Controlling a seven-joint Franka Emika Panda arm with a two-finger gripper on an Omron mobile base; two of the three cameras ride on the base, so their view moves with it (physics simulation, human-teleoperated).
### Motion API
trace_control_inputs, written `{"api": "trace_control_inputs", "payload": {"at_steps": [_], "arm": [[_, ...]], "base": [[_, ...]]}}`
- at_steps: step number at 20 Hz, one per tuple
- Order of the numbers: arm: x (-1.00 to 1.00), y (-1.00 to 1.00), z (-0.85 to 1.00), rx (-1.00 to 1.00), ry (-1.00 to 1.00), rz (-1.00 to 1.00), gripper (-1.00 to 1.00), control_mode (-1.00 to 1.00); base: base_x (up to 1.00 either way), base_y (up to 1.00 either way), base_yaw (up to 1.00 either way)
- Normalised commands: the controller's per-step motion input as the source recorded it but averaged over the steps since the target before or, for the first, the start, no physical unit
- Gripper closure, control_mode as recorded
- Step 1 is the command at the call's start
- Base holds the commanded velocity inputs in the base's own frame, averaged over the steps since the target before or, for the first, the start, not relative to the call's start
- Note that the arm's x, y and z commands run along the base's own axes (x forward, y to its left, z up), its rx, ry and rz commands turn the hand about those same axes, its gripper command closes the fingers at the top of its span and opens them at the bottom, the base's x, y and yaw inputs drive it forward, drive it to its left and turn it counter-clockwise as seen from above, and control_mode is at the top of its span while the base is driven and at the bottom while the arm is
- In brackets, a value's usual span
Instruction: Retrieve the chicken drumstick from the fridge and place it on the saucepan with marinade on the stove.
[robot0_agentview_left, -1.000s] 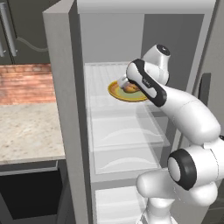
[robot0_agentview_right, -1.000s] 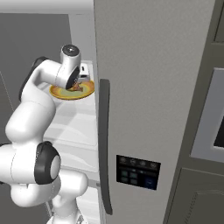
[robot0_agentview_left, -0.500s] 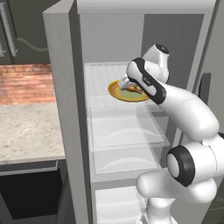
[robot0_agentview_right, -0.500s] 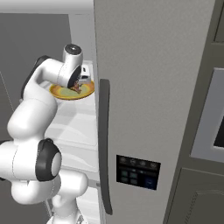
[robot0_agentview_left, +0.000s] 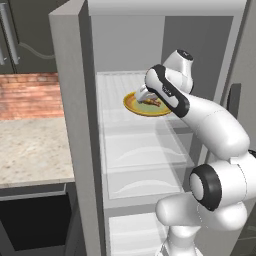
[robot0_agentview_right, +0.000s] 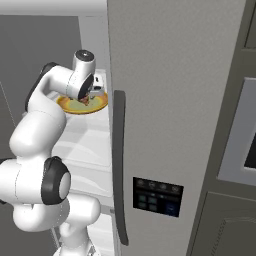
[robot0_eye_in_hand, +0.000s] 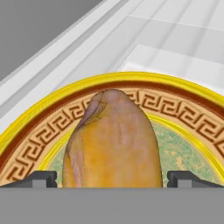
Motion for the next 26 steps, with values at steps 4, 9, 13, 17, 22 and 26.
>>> {"api": "trace_control_inputs", "payload": {"at_steps": [4, 9, 13, 17, 22, 26], "arm": [[0.0, 0.0, 0.0, 0.0, 0.0, 0.0, -1.0, -1.0], [0.0, 0.0, 0.0, 0.0, 0.0, 0.0, -1.0, -1.0], [0.0, 0.0, 0.0, 0.0, 0.0, 0.0, -1.0, -1.0], [0.0, 0.0, 0.0, 0.0, 0.0, 0.0, -1.0, -1.0], [0.0, 0.0, 0.0, 0.0, 0.0, 0.0, 1.0, -1.0], [0.0, 0.0, 0.0, 0.0, 0.0, 0.0, 1.0, -1.0]], "base": [[0.0, 0.0, 0.0], [0.0, 0.0, 0.0], [0.0, 0.0, 0.0], [0.0, 0.0, 0.0], [0.0, 0.0, 0.0], [0.0, 0.0, 0.0]]}}
